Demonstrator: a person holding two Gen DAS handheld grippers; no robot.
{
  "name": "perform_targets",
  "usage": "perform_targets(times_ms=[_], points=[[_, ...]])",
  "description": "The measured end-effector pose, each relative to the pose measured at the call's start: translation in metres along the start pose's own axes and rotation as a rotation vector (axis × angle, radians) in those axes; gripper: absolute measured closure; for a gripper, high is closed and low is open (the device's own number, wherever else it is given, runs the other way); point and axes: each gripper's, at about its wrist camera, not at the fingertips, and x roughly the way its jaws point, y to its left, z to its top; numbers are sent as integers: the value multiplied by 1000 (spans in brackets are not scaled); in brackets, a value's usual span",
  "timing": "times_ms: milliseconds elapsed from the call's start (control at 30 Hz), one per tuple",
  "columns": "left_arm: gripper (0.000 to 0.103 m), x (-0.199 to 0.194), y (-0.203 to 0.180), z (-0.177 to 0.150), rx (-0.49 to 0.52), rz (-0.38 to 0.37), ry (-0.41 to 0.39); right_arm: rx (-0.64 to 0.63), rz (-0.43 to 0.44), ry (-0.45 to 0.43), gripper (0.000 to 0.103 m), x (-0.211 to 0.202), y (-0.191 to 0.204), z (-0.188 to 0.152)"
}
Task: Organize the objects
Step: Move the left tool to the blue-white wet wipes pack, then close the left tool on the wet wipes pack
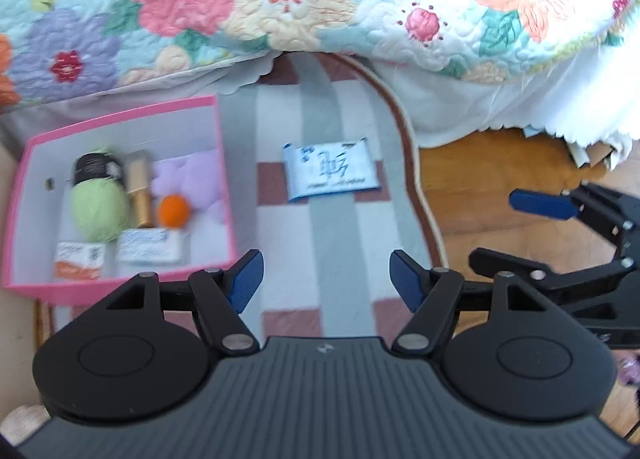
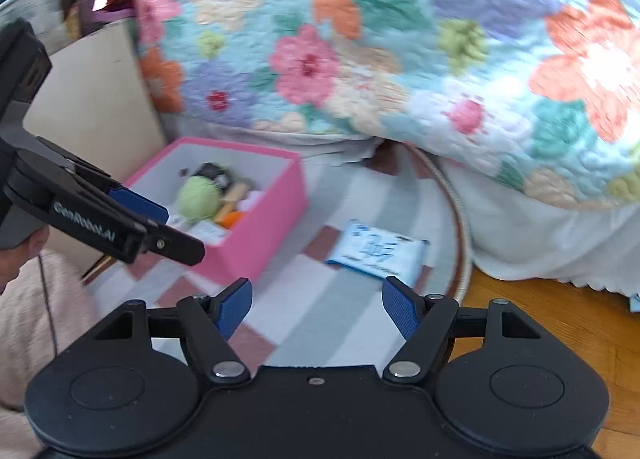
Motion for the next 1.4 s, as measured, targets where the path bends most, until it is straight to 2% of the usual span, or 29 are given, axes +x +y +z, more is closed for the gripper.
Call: perform_targets(times_ms=[133, 267, 333, 433, 567, 700, 767, 900, 1000, 1100, 1200, 1233, 1267, 1300, 1333, 1400], points=[[36, 32, -13, 18, 18, 11, -10, 67, -54, -4, 27, 24, -31, -2], [37, 69, -19, 34, 17, 27, -20, 108, -55, -3, 27, 53, -53, -4], [38, 90, -18, 42, 8, 3, -12, 139, -40, -4, 27, 69, -63, -5], [41, 121, -12, 52, -35, -12, 1, 185, -8, -6, 29, 92, -71, -8], [44, 156, -2, 62, -82, -17, -20, 203, -12, 7, 31, 130, -81, -12], [46, 193, 1, 69, -82, 59, -3, 242, -2, 34, 37, 168, -92, -13], [46, 208, 6, 70, -103, 69, 11, 254, -2, 47, 40, 185, -94, -13], [47, 224, 16, 68, -163, 44, 30, 294, -28, 62, 40, 206, -96, -14], [47, 232, 25, 64, -270, 7, 37, 366, -44, 43, 40, 216, -103, -19], [48, 237, 22, 62, -248, 31, 20, 452, -50, 43, 40, 226, -115, -26], [48, 241, 24, 58, -260, 63, 16, 474, -50, 34, 40, 230, -116, -30], [47, 243, 25, 57, -262, 74, 18, 472, -51, 30, 44, 231, -116, -31], [46, 245, 24, 55, -244, 94, 22, 467, -49, 33, 52, 232, -115, -33], [46, 246, 22, 53, -223, 98, 8, 463, -38, 43, 54, 233, -114, -33], [47, 245, 19, 51, -210, 90, 1, 462, -26, 50, 54, 233, -114, -34], [51, 245, 18, 48, -218, 50, 11, 480, -17, 61, 65, 230, -113, -36]])
